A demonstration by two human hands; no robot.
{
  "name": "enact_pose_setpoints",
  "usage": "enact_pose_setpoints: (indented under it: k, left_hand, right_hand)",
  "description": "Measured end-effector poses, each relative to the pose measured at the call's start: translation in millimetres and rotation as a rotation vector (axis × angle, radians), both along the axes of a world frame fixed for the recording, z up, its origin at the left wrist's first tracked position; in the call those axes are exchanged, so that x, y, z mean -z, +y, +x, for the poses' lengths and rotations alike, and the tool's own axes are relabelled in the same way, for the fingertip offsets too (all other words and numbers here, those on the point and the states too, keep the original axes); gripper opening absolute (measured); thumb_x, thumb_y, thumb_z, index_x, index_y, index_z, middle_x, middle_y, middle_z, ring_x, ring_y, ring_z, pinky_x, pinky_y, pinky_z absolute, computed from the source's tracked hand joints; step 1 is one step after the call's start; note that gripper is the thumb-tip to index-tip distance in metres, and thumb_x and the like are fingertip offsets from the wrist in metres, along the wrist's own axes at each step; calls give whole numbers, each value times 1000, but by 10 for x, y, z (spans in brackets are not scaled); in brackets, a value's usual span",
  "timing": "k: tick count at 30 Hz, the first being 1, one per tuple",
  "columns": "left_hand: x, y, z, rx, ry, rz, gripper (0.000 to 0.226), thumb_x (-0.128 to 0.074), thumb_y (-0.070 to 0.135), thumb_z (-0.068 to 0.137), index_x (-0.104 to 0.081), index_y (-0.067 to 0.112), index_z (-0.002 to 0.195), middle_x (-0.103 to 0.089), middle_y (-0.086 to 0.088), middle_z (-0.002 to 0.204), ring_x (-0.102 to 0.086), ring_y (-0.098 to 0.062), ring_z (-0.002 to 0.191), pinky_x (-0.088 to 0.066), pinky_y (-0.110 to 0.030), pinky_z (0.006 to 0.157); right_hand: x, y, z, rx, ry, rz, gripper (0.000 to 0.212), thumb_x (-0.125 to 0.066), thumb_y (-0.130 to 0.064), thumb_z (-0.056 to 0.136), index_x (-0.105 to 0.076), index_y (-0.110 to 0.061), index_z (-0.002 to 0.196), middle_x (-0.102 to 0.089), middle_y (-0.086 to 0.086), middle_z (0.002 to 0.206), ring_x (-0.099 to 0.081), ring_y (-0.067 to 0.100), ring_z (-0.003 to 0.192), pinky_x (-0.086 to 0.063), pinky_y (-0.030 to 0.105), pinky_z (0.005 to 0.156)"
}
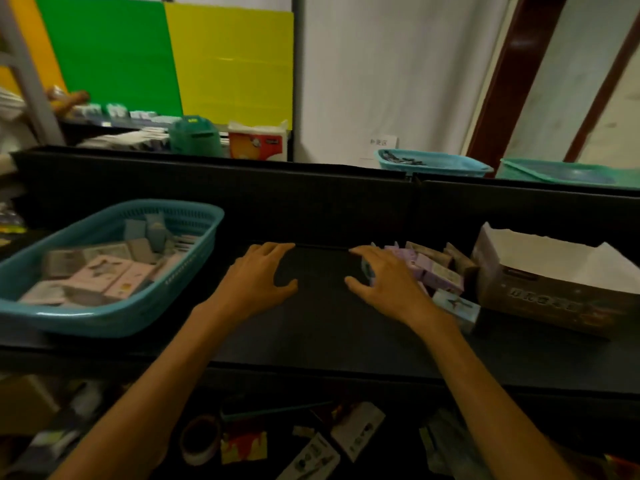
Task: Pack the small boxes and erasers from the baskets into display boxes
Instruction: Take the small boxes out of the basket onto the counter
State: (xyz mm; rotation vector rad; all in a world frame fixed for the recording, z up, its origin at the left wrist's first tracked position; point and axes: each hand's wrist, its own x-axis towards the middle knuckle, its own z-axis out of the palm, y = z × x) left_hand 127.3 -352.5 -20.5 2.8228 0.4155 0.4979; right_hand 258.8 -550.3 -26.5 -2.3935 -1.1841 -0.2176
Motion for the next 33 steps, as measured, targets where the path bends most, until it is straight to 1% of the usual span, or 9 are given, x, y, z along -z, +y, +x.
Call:
enact_pose_setpoints:
  k: [3,6,10,14,17,21,23,28,33]
  left_hand:
    - [-103,359,-321,5,-34,51,71,-59,46,85,-26,29,145,-36,0,146,-33,-20,132,-37,-41,104]
    - [-222,758,-633,0,-23,64,70,-59,46,85,-27,30,145,-36,1,145,-33,-19,132,-35,-37,104]
    - [-265,1335,-1028,2,-7,91,69,-60,47,83,-33,27,143,-41,-1,142,-37,-21,129,-35,-37,102]
    - [-290,1798,-1388,-17,20,104,67,-59,46,84,-32,30,143,-36,2,146,-33,-20,133,-35,-41,101]
    - [-325,2123,-1529,-48,51,93,67,-59,45,84,-33,29,143,-38,2,145,-35,-22,131,-36,-42,100]
    - [-315,2488,-1572,-108,54,129,69,-59,49,82,-34,26,142,-44,0,137,-40,-22,125,-40,-41,96]
    - [-307,2608,-1526,-116,47,126,68,-60,47,82,-34,26,141,-46,-1,134,-41,-22,121,-43,-42,95]
    - [-321,2846,-1289,-110,49,149,68,-60,48,83,-34,24,141,-44,-2,137,-43,-23,119,-46,-41,92]
    - [-317,3074,-1068,-114,71,82,69,-62,44,83,-33,25,142,-46,-1,133,-48,-19,113,-50,-37,88]
  right_hand:
    - [-42,432,-269,-42,-36,15,56,-58,-42,90,-39,-24,140,-42,0,144,-38,15,131,-30,32,109]
    - [-73,863,-618,-53,-41,26,56,-57,-43,89,-40,-25,140,-42,-2,144,-37,15,132,-27,30,108]
    - [-109,1393,-1083,-55,-40,41,57,-57,-42,90,-40,-24,141,-39,-3,146,-34,14,133,-24,29,109]
    - [-189,1846,-1402,-50,-26,32,56,-59,-41,90,-41,-24,140,-39,-3,146,-33,14,134,-25,32,110]
    - [-272,2146,-1519,-45,-49,9,58,-59,-42,89,-40,-23,140,-40,-2,146,-34,14,133,-24,31,110]
    - [-354,2499,-1566,-32,-48,-42,60,-60,-40,89,-38,-24,142,-38,-2,146,-33,14,132,-24,30,109]
    - [-366,2661,-1523,-25,-58,-66,60,-59,-42,89,-38,-24,142,-39,-1,146,-33,15,132,-24,31,109]
    - [-371,2992,-1310,-17,-18,-101,61,-60,-42,89,-38,-25,143,-38,2,146,-35,18,132,-30,33,108]
    - [-355,3366,-1038,-67,67,-151,63,-57,-48,89,-36,-24,144,-39,3,147,-38,19,132,-33,32,106]
